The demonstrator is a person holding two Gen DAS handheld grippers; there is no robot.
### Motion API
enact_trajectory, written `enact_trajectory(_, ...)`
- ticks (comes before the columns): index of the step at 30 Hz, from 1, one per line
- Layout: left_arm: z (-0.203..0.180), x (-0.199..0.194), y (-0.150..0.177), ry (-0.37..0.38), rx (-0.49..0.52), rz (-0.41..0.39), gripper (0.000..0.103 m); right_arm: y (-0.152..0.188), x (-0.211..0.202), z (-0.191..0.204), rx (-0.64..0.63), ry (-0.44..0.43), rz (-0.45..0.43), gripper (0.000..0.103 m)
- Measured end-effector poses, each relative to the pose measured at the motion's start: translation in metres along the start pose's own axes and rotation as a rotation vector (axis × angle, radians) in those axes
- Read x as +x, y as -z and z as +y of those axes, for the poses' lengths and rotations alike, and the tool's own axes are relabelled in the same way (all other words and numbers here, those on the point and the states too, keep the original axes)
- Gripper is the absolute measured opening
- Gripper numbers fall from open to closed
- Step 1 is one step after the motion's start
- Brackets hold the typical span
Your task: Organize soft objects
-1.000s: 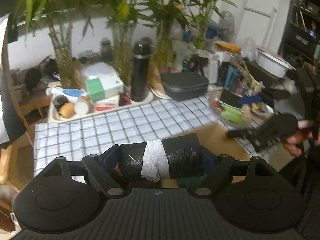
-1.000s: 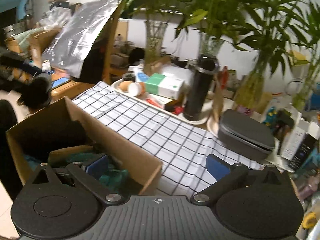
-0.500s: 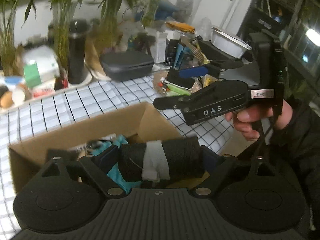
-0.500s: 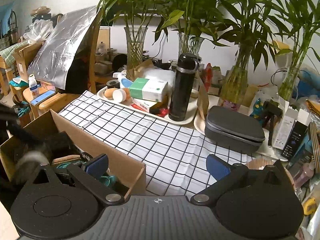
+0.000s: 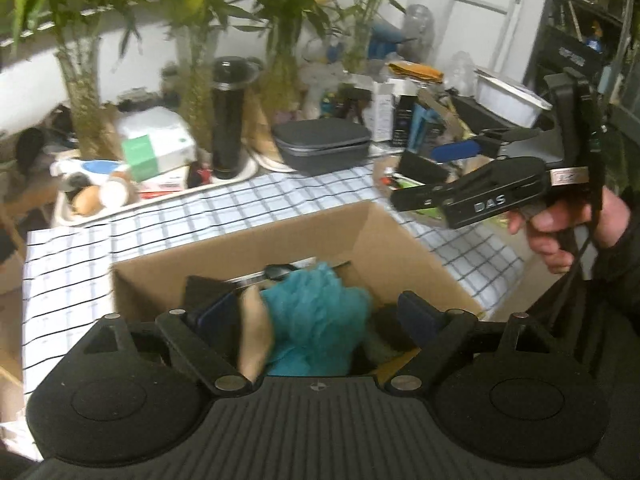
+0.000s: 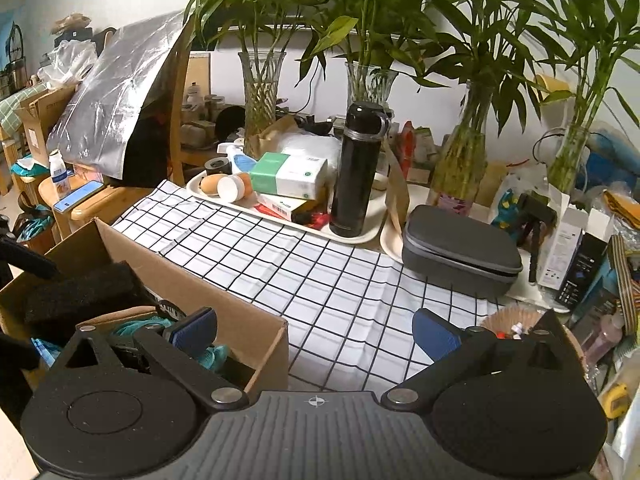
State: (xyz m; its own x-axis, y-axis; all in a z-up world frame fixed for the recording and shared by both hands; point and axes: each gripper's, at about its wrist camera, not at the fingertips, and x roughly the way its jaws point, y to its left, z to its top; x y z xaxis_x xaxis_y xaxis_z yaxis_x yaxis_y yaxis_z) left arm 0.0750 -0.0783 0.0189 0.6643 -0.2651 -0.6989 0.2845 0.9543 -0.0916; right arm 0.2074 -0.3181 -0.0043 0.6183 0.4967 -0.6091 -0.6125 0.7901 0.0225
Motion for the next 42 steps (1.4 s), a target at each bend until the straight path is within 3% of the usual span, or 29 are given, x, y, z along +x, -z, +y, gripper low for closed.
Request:
enact_trajectory(7, 0.008, -0.019, 0.012, -0.117, 0.023, -0.052, 0.088, 0.002, -0.004, 0.006, 0.038, 0.024, 0.012, 0.103)
enact_trajectory(12, 0.019, -0.032, 0.019, -0.162, -0.048, -0.069, 0.088, 0.005, -0.012, 0.021, 0.054, 0.082, 0.014, 0.103)
enact_trajectory(25, 0.037, -0.069, 0.035, -0.233, -0.136, -0.112, 0.089, 0.027, -0.080, 0.084, 0.133, 0.148, -0.119, 0.103)
enact_trajectory(26, 0.037, -0.071, 0.036, -0.246, -0.137, -0.120, 0.090, 0.029, -0.085, 0.089, 0.136, 0.154, -0.122, 0.103)
enact_trajectory(28, 0.036, -0.074, 0.039, -0.277, -0.138, -0.139, 0.103, 0.033, -0.093, 0.098, 0.142, 0.167, -0.126, 0.103)
enact_trajectory(29, 0.036, -0.076, 0.041, -0.283, -0.139, -0.152, 0.103, 0.035, -0.095, 0.103, 0.140, 0.173, -0.122, 0.103)
enact_trajectory(37, 0.024, -0.069, 0.049, -0.311, -0.090, -0.077, 0.103, 0.046, -0.095, 0.134, 0.142, 0.304, -0.049, 0.103)
enact_trajectory(42, 0.022, -0.059, 0.054, -0.302, -0.092, 0.004, 0.103, 0.053, -0.084, 0.144, 0.125, 0.298, 0.062, 0.103)
